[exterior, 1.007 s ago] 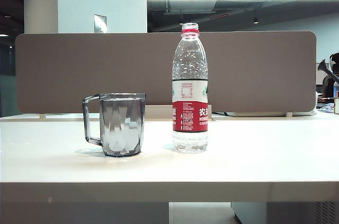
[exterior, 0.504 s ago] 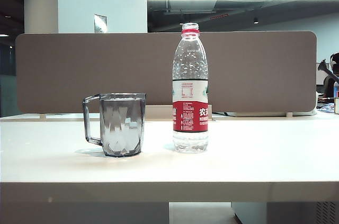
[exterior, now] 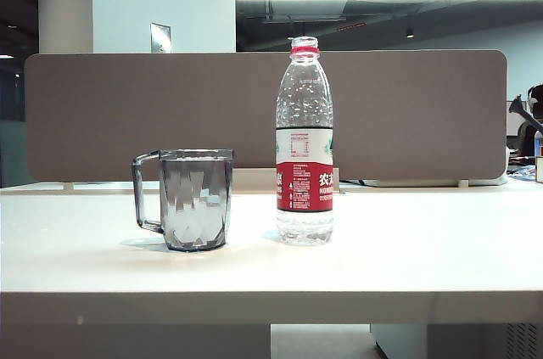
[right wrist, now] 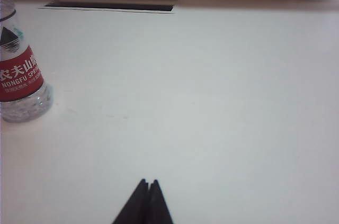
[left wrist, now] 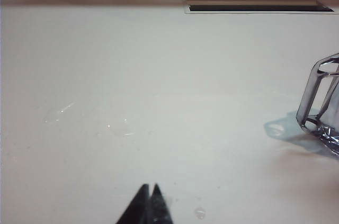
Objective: Pick up the mineral water bottle on the table and pour water into the mug until it's full.
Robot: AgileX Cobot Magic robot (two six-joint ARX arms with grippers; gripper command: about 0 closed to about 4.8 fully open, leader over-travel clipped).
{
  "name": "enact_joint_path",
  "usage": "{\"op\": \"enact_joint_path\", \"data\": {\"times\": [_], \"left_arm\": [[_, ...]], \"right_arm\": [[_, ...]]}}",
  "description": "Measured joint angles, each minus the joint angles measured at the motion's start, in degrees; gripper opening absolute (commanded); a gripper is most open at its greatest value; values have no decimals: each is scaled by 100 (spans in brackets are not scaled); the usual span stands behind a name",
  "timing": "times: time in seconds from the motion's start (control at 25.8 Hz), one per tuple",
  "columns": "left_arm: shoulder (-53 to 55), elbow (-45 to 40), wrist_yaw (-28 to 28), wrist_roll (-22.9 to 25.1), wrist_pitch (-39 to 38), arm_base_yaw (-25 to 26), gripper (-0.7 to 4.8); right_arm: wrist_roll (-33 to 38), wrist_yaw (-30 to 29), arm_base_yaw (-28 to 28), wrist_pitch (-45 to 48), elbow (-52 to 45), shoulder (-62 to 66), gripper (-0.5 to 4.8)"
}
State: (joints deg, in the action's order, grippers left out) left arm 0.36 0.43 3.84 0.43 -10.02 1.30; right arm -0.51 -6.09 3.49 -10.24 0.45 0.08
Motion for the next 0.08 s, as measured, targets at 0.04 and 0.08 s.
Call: {"op": "enact_joint_path", "data": {"times": [0.04,0.08], "left_arm": [[0,0,0,0,0,0,-5],[0,0,0,0,0,0,-5]], "right_arm": [[0,0,-2,0,0,0,-5],[0,0,-2,0,0,0,-5]]}}
